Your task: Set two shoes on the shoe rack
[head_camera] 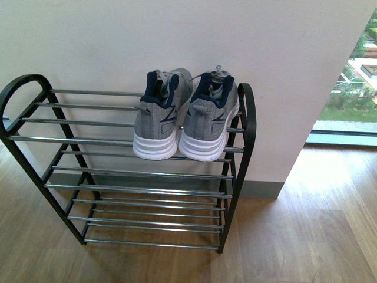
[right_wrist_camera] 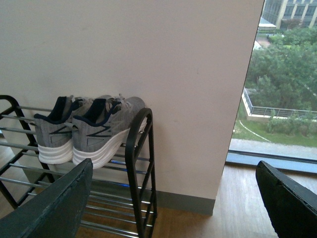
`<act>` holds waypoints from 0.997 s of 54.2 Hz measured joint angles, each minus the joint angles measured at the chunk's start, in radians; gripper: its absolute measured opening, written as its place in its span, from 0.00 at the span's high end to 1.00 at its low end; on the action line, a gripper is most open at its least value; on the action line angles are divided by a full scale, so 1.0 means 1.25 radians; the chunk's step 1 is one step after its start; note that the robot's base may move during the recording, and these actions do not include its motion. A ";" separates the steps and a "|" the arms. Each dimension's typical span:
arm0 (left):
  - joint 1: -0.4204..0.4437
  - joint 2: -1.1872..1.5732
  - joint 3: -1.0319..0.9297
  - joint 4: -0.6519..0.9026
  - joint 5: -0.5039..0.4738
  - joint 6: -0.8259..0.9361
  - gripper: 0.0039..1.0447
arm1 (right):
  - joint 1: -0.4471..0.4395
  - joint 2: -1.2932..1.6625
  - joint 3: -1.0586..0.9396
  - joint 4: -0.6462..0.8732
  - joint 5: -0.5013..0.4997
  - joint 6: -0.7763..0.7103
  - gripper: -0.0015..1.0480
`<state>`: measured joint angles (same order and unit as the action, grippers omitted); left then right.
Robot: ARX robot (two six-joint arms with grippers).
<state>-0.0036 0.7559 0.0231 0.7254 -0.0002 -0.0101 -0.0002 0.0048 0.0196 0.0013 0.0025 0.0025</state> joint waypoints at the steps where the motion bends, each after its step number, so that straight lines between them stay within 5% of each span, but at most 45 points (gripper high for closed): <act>1: 0.000 -0.003 0.000 -0.003 0.000 0.000 0.99 | 0.000 0.000 0.000 0.000 0.000 0.000 0.09; 54: 0.000 -0.425 -0.007 -0.399 0.000 0.000 0.99 | 0.000 0.000 0.000 0.000 0.000 0.000 0.09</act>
<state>-0.0036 0.2253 0.0143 0.2264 -0.0002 -0.0097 -0.0002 0.0048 0.0196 0.0013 0.0025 0.0025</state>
